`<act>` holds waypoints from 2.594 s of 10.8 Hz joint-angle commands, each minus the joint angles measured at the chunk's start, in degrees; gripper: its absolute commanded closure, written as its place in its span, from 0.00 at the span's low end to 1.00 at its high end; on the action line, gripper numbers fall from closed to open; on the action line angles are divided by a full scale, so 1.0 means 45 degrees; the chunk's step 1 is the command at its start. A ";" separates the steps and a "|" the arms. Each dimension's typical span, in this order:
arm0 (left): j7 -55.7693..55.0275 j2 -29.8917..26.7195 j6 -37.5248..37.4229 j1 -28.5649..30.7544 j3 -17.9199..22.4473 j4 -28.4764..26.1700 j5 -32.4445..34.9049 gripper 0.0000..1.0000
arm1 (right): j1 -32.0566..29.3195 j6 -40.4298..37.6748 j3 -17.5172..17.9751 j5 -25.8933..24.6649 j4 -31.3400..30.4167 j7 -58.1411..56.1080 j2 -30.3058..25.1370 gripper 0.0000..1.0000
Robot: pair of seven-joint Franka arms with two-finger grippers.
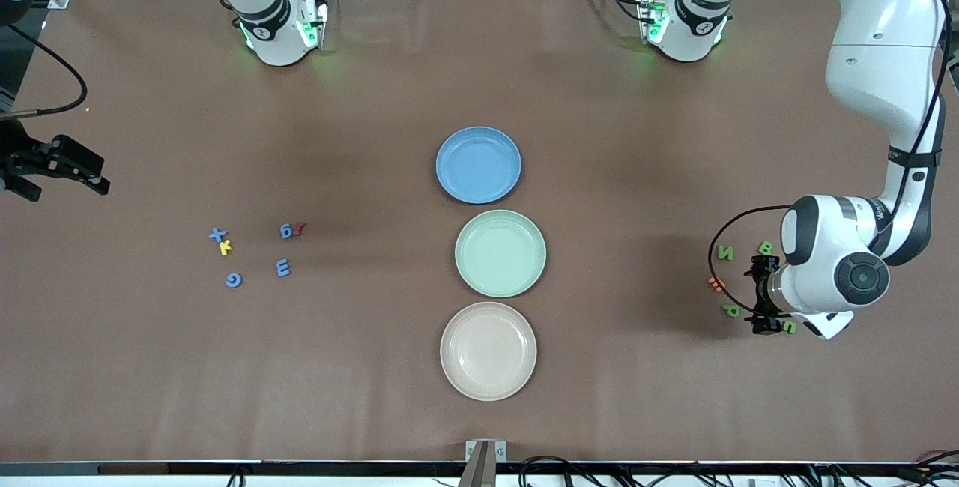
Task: Sort letters by color into matching plates
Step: 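Move the left gripper over the green and pink letter cluster, then grasp the green letter P with the left gripper and lift it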
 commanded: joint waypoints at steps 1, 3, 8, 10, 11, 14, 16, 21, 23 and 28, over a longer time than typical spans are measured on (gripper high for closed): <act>-0.0593 0.0313 0.1045 -0.0128 0.0118 0.0233 0.0338 0.00 | -0.0104 -0.0064 0.0047 -0.0017 -0.0068 0.0150 -0.0121 0.00; -0.0594 0.0430 0.1186 -0.0128 0.0118 0.0232 0.0318 0.00 | -0.0104 -0.0064 0.0047 -0.0017 -0.0068 0.0150 -0.0121 0.00; -0.0184 0.1153 0.1557 -0.0148 0.0118 0.0252 0.0338 0.00 | -0.0104 -0.0201 0.0047 -0.0017 -0.0088 0.0150 -0.0101 0.00; -0.0203 0.1270 0.1927 -0.0245 0.0118 0.0252 0.0357 0.00 | -0.0104 -0.0201 0.0047 -0.0017 -0.0126 0.0150 -0.0121 0.00; -0.0203 0.1290 0.2199 -0.0265 0.0118 0.0233 0.0396 0.00 | -0.0104 -0.0220 0.0047 -0.0017 -0.0127 0.0150 -0.0121 0.00; -0.0203 0.1447 0.2475 -0.0284 0.0137 0.0232 0.0435 0.00 | -0.0104 -0.0259 0.0028 -0.0017 -0.0127 0.0150 -0.0121 0.00; -0.0184 0.1447 0.2475 -0.0304 0.0118 0.0213 0.0455 0.00 | -0.0220 -0.0240 0.0047 -0.0017 -0.0127 0.0150 -0.0101 0.00; -0.0457 0.1369 0.2475 -0.0265 0.0118 0.0174 0.0416 1.00 | -0.0318 -0.0260 0.0047 0.0002 -0.0127 0.0150 -0.0062 0.00; -0.0437 0.1369 0.2475 -0.0265 0.0118 0.0174 0.0416 1.00 | -0.0319 -0.0260 0.0047 0.0002 -0.0127 0.0150 -0.0042 0.00; -0.0262 0.1116 0.2475 -0.0265 0.0098 0.0213 0.0494 1.00 | -0.0338 -0.0260 0.0047 0.0002 -0.0127 0.0150 -0.0042 0.00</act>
